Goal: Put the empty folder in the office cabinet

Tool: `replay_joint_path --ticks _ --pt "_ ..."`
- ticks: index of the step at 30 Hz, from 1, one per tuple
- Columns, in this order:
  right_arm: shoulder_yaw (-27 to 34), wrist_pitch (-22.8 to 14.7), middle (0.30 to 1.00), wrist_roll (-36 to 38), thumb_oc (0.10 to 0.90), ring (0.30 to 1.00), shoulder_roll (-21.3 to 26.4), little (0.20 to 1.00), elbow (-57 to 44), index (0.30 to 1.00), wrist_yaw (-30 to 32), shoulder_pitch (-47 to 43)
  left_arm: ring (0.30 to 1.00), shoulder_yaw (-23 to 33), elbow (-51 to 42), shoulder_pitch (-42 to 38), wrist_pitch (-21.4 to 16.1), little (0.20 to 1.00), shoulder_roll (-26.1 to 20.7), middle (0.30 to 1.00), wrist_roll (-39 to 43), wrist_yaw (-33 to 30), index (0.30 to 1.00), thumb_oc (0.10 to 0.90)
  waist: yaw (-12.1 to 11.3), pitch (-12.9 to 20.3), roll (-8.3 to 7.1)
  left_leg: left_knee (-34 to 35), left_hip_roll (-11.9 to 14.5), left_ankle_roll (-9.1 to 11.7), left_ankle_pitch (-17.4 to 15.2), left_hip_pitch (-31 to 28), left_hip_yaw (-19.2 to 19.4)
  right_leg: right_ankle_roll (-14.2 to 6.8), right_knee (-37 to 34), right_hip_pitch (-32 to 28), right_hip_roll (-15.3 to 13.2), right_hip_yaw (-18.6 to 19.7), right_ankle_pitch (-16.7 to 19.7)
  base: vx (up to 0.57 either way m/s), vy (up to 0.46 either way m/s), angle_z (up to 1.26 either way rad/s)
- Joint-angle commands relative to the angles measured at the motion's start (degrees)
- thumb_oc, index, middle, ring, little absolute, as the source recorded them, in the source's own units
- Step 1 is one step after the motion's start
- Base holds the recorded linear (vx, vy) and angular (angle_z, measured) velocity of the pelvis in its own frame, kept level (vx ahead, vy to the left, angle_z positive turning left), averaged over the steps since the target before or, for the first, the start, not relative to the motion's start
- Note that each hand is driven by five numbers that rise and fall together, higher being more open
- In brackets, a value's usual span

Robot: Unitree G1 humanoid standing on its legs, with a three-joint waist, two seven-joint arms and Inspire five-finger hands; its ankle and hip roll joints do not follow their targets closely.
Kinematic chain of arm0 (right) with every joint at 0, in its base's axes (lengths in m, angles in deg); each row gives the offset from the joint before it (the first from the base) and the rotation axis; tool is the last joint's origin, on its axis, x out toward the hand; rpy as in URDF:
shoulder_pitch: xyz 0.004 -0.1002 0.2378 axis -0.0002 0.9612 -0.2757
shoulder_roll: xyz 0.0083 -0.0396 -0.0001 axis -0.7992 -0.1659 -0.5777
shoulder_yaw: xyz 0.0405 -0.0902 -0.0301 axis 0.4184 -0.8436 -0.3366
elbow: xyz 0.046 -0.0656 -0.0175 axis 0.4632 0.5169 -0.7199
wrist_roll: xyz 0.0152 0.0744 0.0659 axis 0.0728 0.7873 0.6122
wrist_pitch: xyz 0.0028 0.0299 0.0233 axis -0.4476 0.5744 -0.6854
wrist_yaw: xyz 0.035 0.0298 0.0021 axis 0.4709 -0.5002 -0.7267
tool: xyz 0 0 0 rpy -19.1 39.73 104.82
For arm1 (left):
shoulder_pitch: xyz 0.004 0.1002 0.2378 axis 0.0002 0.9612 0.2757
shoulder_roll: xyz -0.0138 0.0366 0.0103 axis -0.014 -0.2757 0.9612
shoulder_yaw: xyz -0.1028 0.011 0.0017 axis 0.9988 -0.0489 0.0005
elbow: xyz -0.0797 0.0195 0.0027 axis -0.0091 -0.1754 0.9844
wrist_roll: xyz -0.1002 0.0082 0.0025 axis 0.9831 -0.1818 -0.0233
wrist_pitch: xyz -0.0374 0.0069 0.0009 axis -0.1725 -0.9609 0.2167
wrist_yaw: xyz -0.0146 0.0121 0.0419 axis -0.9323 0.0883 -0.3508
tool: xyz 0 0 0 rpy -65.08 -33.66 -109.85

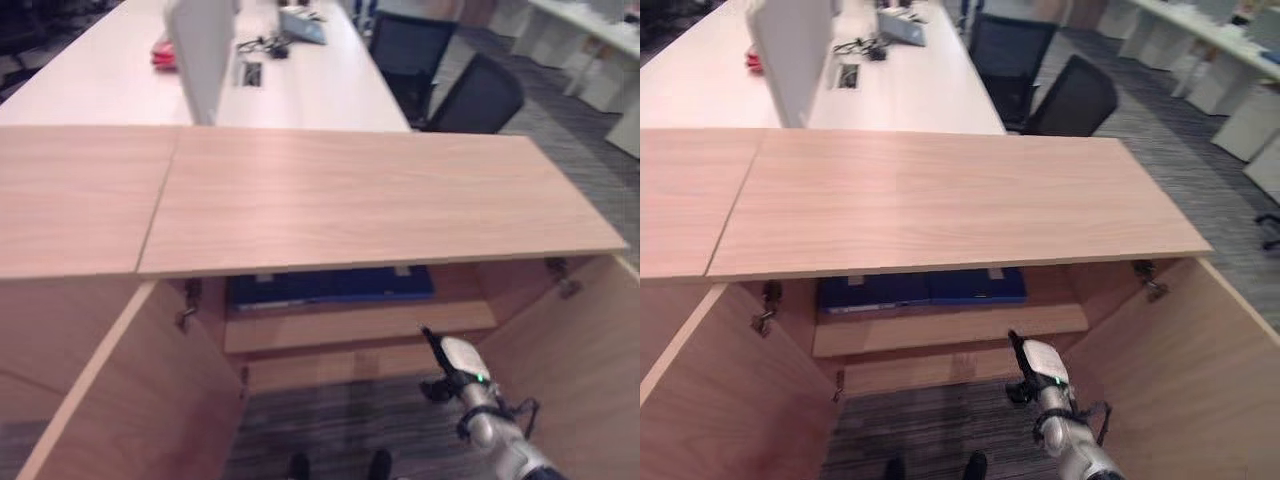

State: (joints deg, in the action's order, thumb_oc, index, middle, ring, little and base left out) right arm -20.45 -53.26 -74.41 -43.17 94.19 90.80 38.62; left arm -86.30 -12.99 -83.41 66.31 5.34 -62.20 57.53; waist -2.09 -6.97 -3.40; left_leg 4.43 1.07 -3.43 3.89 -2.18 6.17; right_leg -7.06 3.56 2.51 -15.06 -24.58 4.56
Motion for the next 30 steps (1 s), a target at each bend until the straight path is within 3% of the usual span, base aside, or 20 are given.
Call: replay_joint_path --ticks 1,3,4,9,17,18,22,30 --pt "1.58 -1.73 0.9 12.67 0.8 0.9 -0.45 0.9 0.43 0.9 0.87 -3.25 0.9 0.69 2.51 -0.81 0.3 0.9 -1.13 0.9 -2.75 -1.47 0.9 0.8 -0.78 1.4 -1.28 0.57 -2.2 1.74 -4.89 1.71 -2.66 -5.11 1.36 -0.29 -5.45 0.46 6.05 0.02 -0.046 -0.49" --pt "2.57 -1.78 0.9 15.11 0.8 0.9 -1.49 0.9 1.93 0.9 0.7 -3.15 0.9 0.65 2.57 -1.08 0.44 0.9 -1.22 0.9 -3.01 -1.64 0.9 0.8 -0.85 1.58 -1.35 0.57 -2.08 1.89 -5.1 1.54 -1.59 -5.55 1.02 -0.74 -6.44 -0.33 7.04 0.03 -0.079 -0.43" --pt "4.61 -1.72 0.9 21.7 0.8 0.9 -3.67 0.9 6.3 0.9 -0.42 -2.94 0.9 0.86 2.72 -1.95 1.11 0.9 -1.5 0.9 -3.24 -1.88 0.9 0.8 -0.79 2.27 -1.45 0.57 -1.12 2.43 -5.43 1.2 1.64 -6.5 0.35 -1.59 -9.03 -2.78 9.68 0.02 -0.099 -0.46" --pt "7.85 -0.98 0.9 26.63 0.8 0.9 -4.2 0.9 9.69 0.9 -1.2 -1.9 0.9 0.34 2.89 -2.5 1.49 0.9 -2.14 0.9 -3.75 -1.52 0.9 0.8 0.07 2.9 -1.86 0.57 -0.03 3.15 -5.94 0.62 5.06 -7.0 -1.6 -1.91 -9.89 -2.86 11.0 0.04 -0.116 -0.59" --pt "14.06 -1.14 0.9 31.04 0.8 0.9 -3.65 0.9 12.26 0.9 -0.85 2.51 0.9 2.0 3.78 -1.89 1.31 0.9 -2.41 0.9 -1.74 -1.68 0.9 0.8 2.74 3.77 -2.44 0.47 2.89 5.09 -6.04 -2.67 9.84 -6.04 -5.18 -1.66 -4.68 1.63 6.39 0.09 -0.147 -0.53" --pt "15.57 -1.15 0.9 31.79 0.8 0.9 -3.34 0.9 12.56 0.9 -0.74 3.45 0.9 2.5 3.88 -1.91 1.21 0.9 -2.09 0.9 -0.59 -1.68 0.9 0.8 3.56 4.05 -2.06 0.17 4.13 5.68 -6.15 -3.33 10.26 -5.17 -4.81 -1.51 -3.29 2.7 4.13 0.09 -0.154 -0.24" --pt "18.39 -1.49 0.9 33.1 0.8 0.9 -2.01 0.9 12.02 0.9 0.03 4.59 0.9 1.84 3.12 -2.24 1.35 0.9 -1.36 0.9 -0.35 -1.38 0.9 0.8 5.39 4.13 -1.17 -0.44 6.54 6.85 -5.63 -4.03 11.23 -3.75 -4.02 -1.25 -0.38 4.8 0.9 0.07 -0.175 -0.19" --pt "25.19 -1.87 0.9 31.19 0.8 0.9 5.72 0.9 3.97 0.9 2.68 4.74 0.9 1.87 2.72 -2.69 1.96 0.9 -1.38 0.9 -1.45 -0.48 0.9 0.8 7.77 4.31 0.49 -1.47 10.21 8.72 -4.13 -4.43 12.93 -1.91 -3.79 -0.85 4.09 7.17 -2.33 0.05 -0.125 -0.19"
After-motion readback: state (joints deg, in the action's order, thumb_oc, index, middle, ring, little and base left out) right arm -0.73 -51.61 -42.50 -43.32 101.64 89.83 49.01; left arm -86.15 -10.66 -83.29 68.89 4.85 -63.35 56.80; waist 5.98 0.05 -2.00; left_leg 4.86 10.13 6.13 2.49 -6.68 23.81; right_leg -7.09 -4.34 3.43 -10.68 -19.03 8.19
